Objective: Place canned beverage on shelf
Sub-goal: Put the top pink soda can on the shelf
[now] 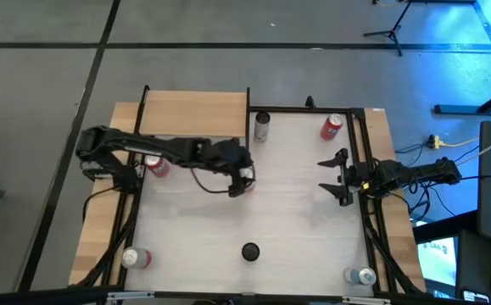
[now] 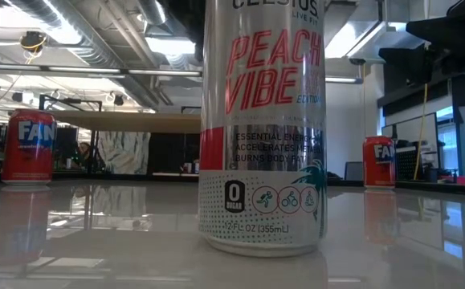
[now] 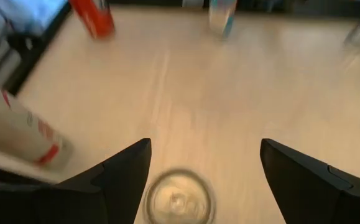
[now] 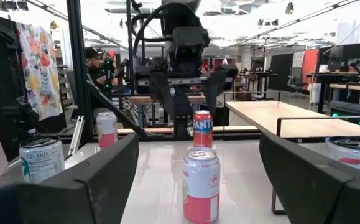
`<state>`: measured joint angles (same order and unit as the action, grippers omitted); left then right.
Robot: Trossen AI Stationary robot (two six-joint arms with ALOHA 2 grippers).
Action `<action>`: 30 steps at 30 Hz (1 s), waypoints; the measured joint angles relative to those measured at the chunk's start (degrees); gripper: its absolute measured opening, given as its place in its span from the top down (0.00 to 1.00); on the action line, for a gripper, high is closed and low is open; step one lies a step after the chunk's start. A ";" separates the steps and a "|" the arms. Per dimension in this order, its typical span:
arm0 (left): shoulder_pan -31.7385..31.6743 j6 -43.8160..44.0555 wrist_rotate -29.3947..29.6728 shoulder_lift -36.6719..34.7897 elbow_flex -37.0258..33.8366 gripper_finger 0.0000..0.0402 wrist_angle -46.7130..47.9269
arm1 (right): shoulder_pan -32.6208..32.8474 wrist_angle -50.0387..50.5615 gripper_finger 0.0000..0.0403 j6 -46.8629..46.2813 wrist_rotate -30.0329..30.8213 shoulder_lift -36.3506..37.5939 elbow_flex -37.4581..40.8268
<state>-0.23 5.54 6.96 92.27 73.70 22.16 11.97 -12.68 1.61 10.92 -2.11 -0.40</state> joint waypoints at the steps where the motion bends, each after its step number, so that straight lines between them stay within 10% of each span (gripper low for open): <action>1: -0.29 -0.04 -0.52 1.41 1.98 0.27 2.51 | 0.00 0.35 0.17 -0.01 0.00 0.00 0.00; 30: -2.89 -2.75 -3.43 11.46 9.04 0.27 14.30 | 0.00 1.96 0.17 -0.02 -0.02 -0.02 -0.02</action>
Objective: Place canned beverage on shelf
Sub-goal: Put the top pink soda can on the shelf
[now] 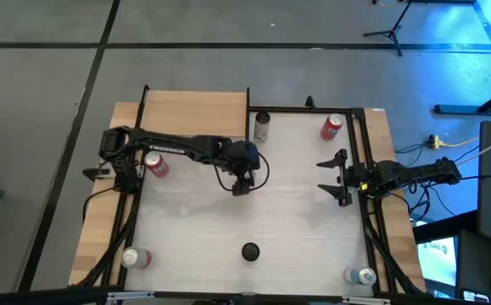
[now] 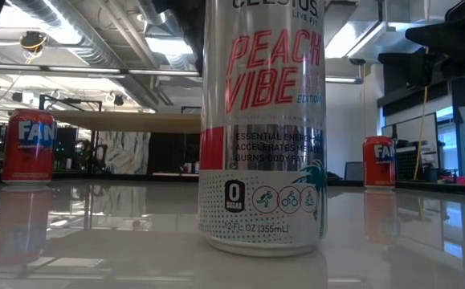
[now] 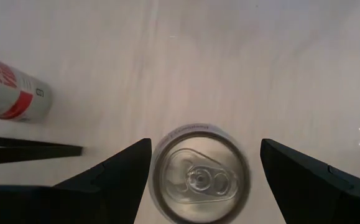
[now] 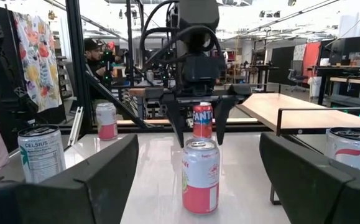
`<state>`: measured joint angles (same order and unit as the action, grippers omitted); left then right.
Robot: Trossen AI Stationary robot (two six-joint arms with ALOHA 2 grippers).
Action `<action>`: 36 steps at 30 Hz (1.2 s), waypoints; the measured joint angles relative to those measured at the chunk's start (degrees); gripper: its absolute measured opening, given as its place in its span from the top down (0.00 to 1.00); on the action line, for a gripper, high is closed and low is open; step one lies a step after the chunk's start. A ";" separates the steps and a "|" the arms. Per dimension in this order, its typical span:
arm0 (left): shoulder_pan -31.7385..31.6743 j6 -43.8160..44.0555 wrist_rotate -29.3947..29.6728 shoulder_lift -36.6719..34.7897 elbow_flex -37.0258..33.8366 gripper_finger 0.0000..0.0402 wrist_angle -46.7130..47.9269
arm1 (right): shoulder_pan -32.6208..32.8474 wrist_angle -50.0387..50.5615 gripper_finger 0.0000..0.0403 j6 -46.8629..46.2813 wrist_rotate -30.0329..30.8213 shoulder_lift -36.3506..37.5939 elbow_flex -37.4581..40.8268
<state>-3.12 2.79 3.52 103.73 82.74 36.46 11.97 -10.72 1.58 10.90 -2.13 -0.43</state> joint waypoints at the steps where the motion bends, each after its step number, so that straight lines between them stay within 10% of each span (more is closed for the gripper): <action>1: 0.03 0.00 0.80 0.17 0.00 0.27 0.74 | 0.00 0.10 0.17 0.00 0.00 0.00 0.00; 36: 0.08 -0.33 -1.44 1.69 -0.07 0.21 1.64 | 0.00 0.68 0.17 0.00 0.00 0.00 0.00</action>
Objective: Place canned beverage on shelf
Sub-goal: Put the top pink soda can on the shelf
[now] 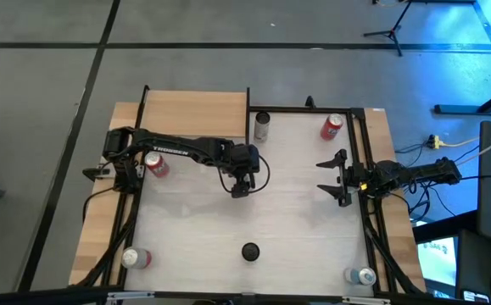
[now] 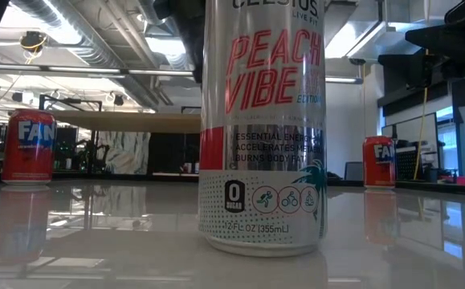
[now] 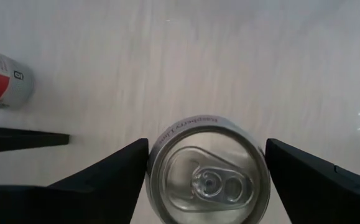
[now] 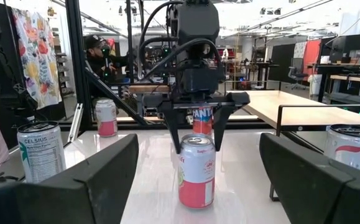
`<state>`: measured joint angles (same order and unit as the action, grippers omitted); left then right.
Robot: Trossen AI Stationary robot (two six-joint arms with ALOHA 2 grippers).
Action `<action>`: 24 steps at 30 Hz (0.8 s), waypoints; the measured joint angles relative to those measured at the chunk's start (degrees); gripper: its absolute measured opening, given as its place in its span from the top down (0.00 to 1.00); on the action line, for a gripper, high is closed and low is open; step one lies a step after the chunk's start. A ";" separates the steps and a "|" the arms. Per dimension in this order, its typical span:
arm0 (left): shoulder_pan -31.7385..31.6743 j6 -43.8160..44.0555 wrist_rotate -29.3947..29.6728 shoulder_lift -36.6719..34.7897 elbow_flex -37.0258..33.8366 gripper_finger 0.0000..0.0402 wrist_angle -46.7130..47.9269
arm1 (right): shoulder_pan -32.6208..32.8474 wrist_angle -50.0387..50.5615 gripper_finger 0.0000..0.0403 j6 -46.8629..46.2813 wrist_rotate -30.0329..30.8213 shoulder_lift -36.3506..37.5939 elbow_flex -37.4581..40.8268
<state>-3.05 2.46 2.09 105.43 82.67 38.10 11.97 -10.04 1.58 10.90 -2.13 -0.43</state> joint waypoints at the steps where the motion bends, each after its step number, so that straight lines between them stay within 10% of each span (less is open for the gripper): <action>1: 0.00 0.00 0.00 0.00 -0.01 0.18 0.27 | 0.00 0.00 0.17 0.00 0.00 0.00 0.00; 24: 1.66 2.47 2.99 1.36 -0.05 0.06 0.66 | 0.00 -0.02 0.17 0.00 0.00 0.00 0.00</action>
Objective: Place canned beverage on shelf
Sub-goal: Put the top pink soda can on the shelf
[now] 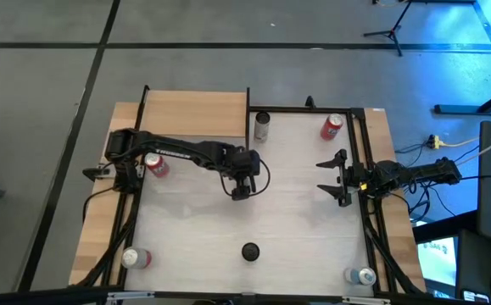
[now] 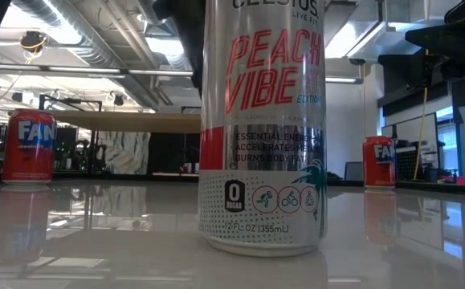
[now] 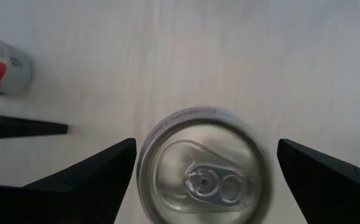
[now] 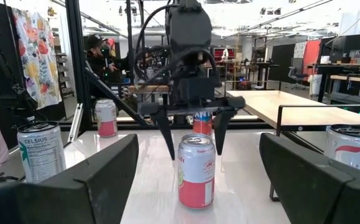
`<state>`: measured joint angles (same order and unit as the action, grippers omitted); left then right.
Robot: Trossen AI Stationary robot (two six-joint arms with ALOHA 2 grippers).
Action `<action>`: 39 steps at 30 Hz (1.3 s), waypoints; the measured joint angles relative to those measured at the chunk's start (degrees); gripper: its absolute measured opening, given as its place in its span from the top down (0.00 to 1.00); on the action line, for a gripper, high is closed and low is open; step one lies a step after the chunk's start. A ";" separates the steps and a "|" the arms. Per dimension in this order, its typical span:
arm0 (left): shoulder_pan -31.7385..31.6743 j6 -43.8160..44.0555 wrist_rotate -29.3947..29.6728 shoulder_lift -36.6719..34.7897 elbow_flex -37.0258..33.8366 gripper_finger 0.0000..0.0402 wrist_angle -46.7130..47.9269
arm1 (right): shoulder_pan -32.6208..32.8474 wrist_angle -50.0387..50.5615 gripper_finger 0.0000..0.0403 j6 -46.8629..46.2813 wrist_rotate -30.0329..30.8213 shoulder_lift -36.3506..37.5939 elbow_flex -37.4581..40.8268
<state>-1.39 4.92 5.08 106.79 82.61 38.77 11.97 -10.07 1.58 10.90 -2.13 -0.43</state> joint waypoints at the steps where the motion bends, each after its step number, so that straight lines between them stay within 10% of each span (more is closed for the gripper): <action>1: 0.00 0.05 0.01 0.55 0.01 0.06 -0.48 | 0.02 0.00 0.17 0.00 0.00 0.02 0.00; 20: -0.07 -0.98 -0.29 2.36 1.53 0.32 2.83 | 0.00 0.63 0.17 -0.04 0.56 0.02 0.00; 39: -0.14 -4.48 7.80 2.31 29.13 0.31 29.14 | 0.02 1.25 0.17 -1.33 0.59 0.02 0.00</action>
<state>-1.53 0.44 12.88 109.09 111.75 67.91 11.99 -8.82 0.25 11.49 -2.11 -0.43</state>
